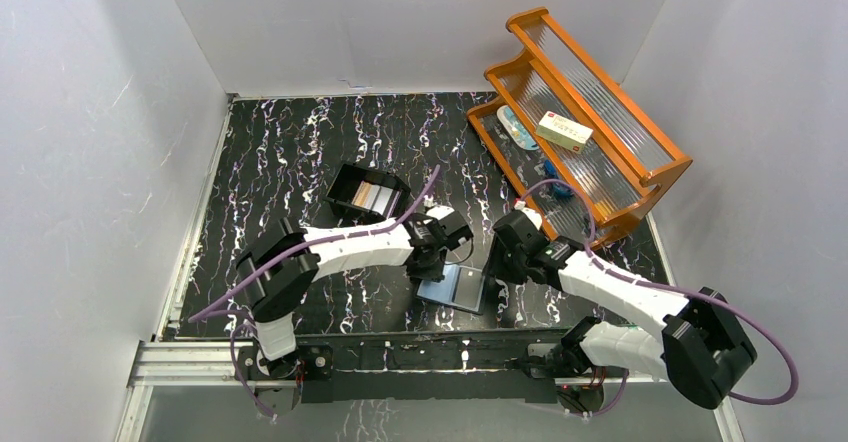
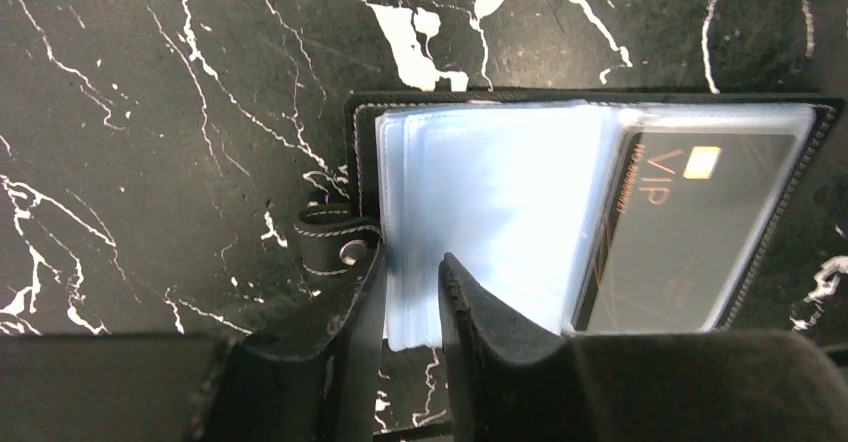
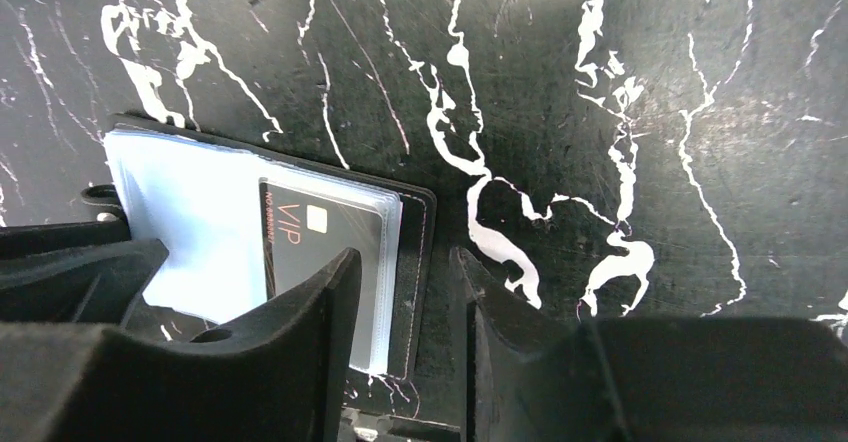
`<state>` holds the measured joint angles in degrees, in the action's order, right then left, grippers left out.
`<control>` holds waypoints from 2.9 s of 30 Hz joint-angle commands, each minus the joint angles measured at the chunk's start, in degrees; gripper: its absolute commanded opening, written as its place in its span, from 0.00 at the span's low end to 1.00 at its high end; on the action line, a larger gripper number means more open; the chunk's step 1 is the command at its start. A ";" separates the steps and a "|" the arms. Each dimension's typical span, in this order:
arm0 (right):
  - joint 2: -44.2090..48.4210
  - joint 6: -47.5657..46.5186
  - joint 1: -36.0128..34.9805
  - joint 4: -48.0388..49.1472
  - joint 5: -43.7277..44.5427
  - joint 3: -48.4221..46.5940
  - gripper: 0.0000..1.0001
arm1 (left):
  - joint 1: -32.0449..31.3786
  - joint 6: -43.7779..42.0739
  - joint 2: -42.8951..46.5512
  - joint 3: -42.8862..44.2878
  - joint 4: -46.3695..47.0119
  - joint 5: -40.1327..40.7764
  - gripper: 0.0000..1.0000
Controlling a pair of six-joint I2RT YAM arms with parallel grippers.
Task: Put the credit cards into the card holder
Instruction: Insert the credit card into the card holder, then pick up the credit card from the storage box.
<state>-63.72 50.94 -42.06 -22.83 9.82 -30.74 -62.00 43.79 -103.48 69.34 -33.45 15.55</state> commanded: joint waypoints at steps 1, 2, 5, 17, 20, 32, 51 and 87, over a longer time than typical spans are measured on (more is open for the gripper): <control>2.22 -0.89 0.15 -5.26 2.32 -5.45 0.49 | -0.16 1.69 6.14 1.65 -3.53 -0.64 0.27; 2.73 -0.90 0.17 -5.71 2.27 -5.97 0.50 | -0.08 1.30 7.04 2.09 -3.36 -0.84 0.28; 4.25 -0.97 0.20 -5.79 1.72 -6.66 0.54 | 1.29 -0.80 9.04 3.93 -3.40 -1.32 0.35; 9.48 -3.94 0.19 -2.43 -3.13 -7.85 0.55 | 26.16 -29.12 8.48 11.98 -5.51 10.26 0.41; 9.52 -4.16 0.20 0.07 -4.69 -7.44 0.55 | 33.15 -35.86 5.75 12.70 -1.32 2.54 0.46; 5.82 -7.30 0.21 -1.63 -2.34 -13.29 0.55 | 40.11 -41.92 -4.15 14.11 6.29 -12.47 0.52; 4.05 -8.49 0.21 -0.03 -2.87 -15.18 0.54 | 40.12 -42.58 -9.18 12.91 8.45 -9.39 0.59; 3.88 -7.35 0.22 1.79 -3.31 -12.75 0.53 | 40.11 -39.74 -2.61 15.84 4.46 -22.20 0.00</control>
<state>-60.45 43.35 -42.04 -23.40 6.02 -43.33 -21.58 4.71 -109.60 84.90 -26.89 -6.63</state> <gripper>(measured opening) 0.535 0.022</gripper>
